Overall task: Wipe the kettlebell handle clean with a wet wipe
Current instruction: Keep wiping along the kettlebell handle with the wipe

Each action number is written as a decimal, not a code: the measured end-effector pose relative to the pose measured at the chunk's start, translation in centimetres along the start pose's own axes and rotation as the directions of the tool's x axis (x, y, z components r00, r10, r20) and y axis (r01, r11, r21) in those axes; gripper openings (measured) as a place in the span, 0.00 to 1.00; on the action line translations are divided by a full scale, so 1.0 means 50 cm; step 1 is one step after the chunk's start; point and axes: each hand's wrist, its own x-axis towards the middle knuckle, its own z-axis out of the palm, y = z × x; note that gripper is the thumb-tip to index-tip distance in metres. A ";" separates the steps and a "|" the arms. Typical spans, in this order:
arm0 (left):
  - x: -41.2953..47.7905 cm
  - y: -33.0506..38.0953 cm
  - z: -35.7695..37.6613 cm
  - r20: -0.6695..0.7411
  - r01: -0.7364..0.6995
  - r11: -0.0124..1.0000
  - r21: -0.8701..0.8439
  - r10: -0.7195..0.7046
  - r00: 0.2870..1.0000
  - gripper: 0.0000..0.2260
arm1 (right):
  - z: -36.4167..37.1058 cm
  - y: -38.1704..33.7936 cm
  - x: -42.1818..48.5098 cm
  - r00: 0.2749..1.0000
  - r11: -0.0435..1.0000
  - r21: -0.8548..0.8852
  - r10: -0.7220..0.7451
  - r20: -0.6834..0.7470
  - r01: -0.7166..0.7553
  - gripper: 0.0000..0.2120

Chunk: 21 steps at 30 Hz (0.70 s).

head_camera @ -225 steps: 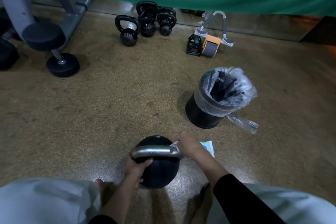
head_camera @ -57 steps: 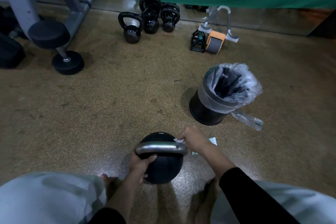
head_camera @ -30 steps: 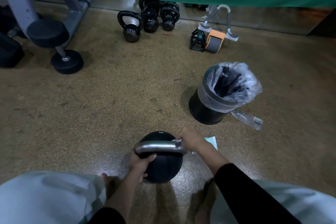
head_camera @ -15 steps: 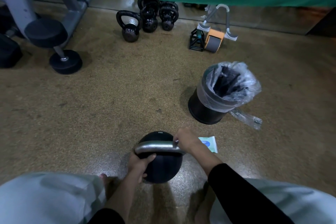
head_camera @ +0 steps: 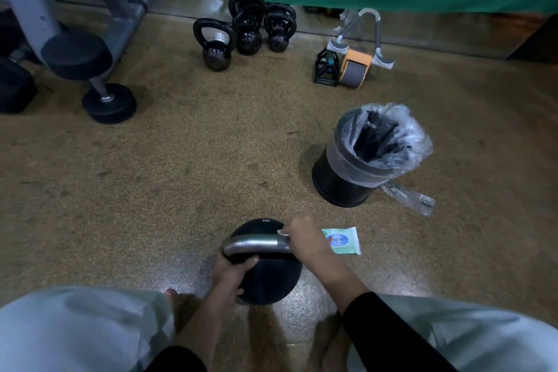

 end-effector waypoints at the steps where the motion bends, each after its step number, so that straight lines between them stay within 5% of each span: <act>1: 0.000 0.000 -0.001 0.001 -0.003 1.000 0.001 0.003 1.000 0.29 | 0.006 0.005 -0.009 1.000 1.000 -0.015 -0.015 -0.021 0.015 0.15; 7: -0.001 0.002 -0.005 0.015 -0.018 1.000 0.003 0.018 1.000 0.28 | 0.001 0.018 -0.006 0.995 0.993 0.071 0.093 -0.020 -0.091 0.14; 21: -0.005 0.006 -0.001 0.001 -0.011 1.000 0.004 0.011 1.000 0.28 | 0.015 0.005 -0.059 0.984 0.992 0.086 0.101 -0.149 -0.089 0.23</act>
